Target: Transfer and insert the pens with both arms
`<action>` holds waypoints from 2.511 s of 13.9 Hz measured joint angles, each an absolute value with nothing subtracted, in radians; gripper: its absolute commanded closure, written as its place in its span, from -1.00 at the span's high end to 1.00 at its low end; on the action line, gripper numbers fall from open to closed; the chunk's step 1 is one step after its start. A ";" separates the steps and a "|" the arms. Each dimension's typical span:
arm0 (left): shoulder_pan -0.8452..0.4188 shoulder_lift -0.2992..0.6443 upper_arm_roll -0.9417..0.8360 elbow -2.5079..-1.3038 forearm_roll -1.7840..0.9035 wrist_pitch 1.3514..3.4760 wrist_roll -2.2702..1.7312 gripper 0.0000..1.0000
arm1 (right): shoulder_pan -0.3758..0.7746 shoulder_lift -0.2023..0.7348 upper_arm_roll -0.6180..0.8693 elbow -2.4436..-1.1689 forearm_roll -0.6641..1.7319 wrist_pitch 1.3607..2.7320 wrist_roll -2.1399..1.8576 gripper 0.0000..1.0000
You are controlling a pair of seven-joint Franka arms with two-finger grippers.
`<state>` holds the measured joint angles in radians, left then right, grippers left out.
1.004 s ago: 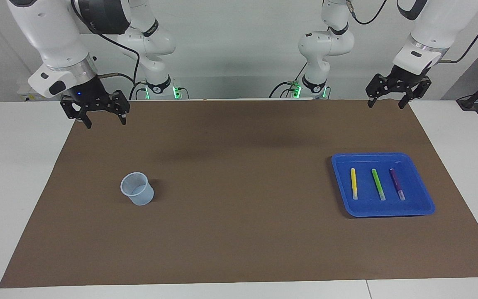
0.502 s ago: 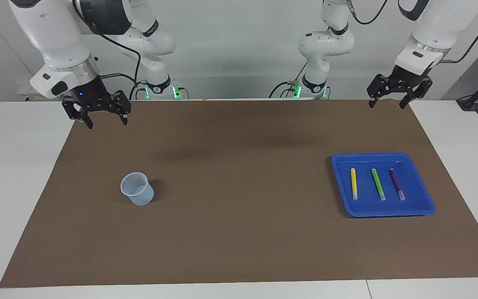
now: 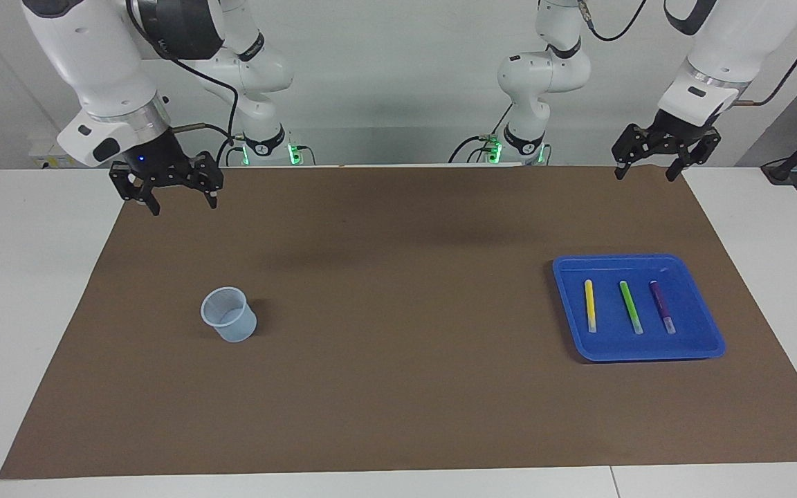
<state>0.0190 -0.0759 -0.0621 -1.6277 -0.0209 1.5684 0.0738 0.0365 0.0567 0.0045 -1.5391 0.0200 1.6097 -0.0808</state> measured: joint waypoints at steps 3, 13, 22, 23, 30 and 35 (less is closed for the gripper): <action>0.018 -0.076 -0.068 -1.631 -0.021 1.568 0.074 1.00 | 0.037 0.057 0.005 -1.541 0.041 1.609 -0.085 1.00; 0.018 -0.123 -0.070 -1.739 -0.021 1.596 0.074 1.00 | 0.039 0.056 0.020 -1.547 0.046 1.607 -0.085 1.00; 0.018 -0.150 -0.067 -1.844 -0.021 1.763 0.079 1.00 | 0.040 0.054 0.029 -1.548 0.048 1.596 -0.085 1.00; 0.019 -0.147 -0.065 -1.845 -0.019 1.774 0.080 1.00 | 0.042 0.053 0.034 -1.548 0.048 1.596 -0.085 1.00; 0.045 0.026 -0.058 -1.872 -0.017 1.933 0.127 1.00 | 0.045 0.050 0.047 -1.548 0.050 1.600 -0.085 1.00; 0.072 0.049 -0.059 -1.886 -0.017 1.978 0.175 1.00 | 0.045 0.050 0.049 -1.548 0.052 1.601 -0.085 1.00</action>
